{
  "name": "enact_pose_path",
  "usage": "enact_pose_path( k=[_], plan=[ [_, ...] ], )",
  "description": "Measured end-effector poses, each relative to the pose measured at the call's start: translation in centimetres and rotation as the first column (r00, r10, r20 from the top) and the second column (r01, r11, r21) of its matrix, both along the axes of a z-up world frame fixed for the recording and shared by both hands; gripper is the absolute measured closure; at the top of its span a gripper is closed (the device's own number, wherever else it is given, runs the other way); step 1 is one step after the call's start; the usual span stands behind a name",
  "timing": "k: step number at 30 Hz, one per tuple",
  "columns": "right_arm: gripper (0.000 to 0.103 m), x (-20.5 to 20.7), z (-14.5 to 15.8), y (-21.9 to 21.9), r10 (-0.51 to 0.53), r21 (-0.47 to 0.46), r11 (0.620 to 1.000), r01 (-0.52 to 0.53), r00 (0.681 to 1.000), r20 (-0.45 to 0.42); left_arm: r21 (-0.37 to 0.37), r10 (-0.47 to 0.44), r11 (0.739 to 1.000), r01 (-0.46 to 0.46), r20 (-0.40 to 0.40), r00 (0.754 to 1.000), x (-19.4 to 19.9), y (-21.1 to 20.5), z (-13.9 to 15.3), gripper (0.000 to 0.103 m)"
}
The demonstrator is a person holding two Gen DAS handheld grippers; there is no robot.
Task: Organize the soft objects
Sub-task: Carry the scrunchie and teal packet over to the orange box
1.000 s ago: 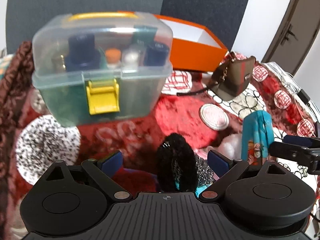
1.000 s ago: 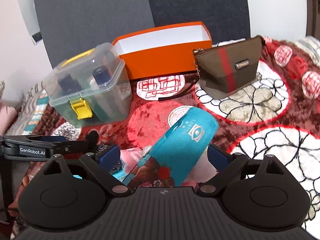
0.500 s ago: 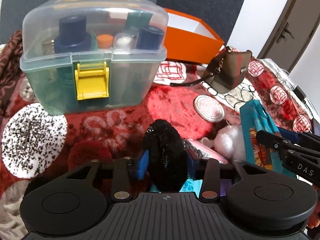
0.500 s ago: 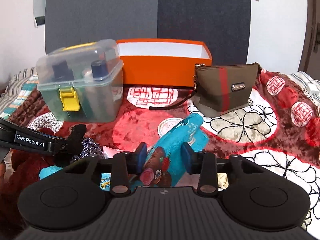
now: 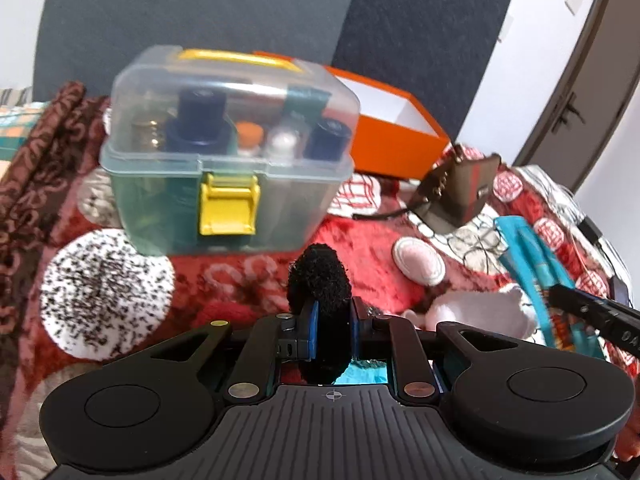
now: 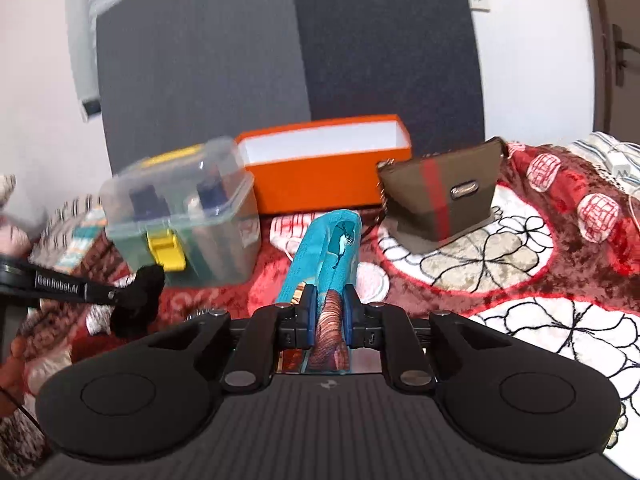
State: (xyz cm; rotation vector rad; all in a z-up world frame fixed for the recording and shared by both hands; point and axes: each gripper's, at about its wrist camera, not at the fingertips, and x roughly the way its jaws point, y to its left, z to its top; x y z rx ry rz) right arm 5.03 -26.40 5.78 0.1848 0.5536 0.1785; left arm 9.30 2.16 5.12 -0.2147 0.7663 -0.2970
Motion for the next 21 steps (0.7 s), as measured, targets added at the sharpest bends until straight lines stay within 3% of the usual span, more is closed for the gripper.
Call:
enact_pose_path(
  k=[2,4,6,8,10,11,12,13,15,16,18,21],
  plan=[
    [0.086,-0.1,0.5,-1.0,0.0,0.057,0.998,-0.001,1.0,0.009,-0.006,0.008,1.0,-0.008,0.005,1.0,-0.1,0.4,0.2,0.023],
    [0.086,0.3,0.7,-2.7,0.028,0.198,0.98,-0.025,0.999,-0.015,-0.011,0.013,1.0,-0.013,0.005,1.0,-0.3,0.7,0.2,0.023],
    [0.086,0.7,0.3,-4.5,0.078,0.374,0.925,-0.062,0.997,-0.029,-0.017,0.016,1.0,-0.016,0.006,1.0,-0.5,0.9,0.3,0.023],
    [0.086,1.2,-0.5,-6.0,0.14,0.536,0.839,-0.097,0.989,-0.039,-0.02,0.017,1.0,-0.017,0.005,1.0,-0.6,1.0,0.2,0.023],
    [0.086,1.6,-1.4,-7.1,0.16,0.628,0.773,-0.089,0.986,-0.057,-0.019,0.018,1.0,-0.018,0.006,1.0,-0.7,1.1,0.1,0.023],
    [0.086,1.7,-1.8,-7.4,0.158,0.643,0.762,-0.079,0.985,-0.066,-0.02,0.02,1.0,-0.02,0.006,1.0,-0.8,1.1,0.1,0.023],
    [0.086,1.7,-2.1,-7.5,0.139,0.625,0.779,-0.059,0.987,-0.08,-0.02,0.023,1.0,-0.022,0.006,1.0,-0.8,1.2,0.1,0.023],
    [0.086,1.6,-2.2,-7.3,0.111,0.573,0.819,-0.034,0.989,-0.099,-0.021,0.025,0.999,-0.025,0.006,1.0,-0.8,1.3,0.0,0.023],
    [0.086,1.3,-2.1,-6.0,0.055,0.401,0.916,-0.002,0.991,-0.122,-0.023,0.031,0.999,-0.031,0.006,0.999,-0.8,1.4,0.0,0.023],
    [0.086,1.1,-2.1,-5.3,0.045,0.335,0.942,-0.003,0.992,-0.12,-0.023,0.034,0.999,-0.034,0.008,0.999,-0.8,1.5,0.1,0.023],
    [0.086,0.7,-2.2,-4.3,0.049,0.265,0.964,-0.016,0.992,-0.115,-0.024,0.037,0.999,-0.037,0.013,0.999,-0.8,1.7,0.2,0.023],
    [0.086,0.4,-2.1,-3.9,0.037,0.234,0.972,-0.012,0.994,-0.106,-0.014,0.046,0.999,-0.045,0.021,0.999,-0.8,2.0,0.5,0.023]
  ],
)
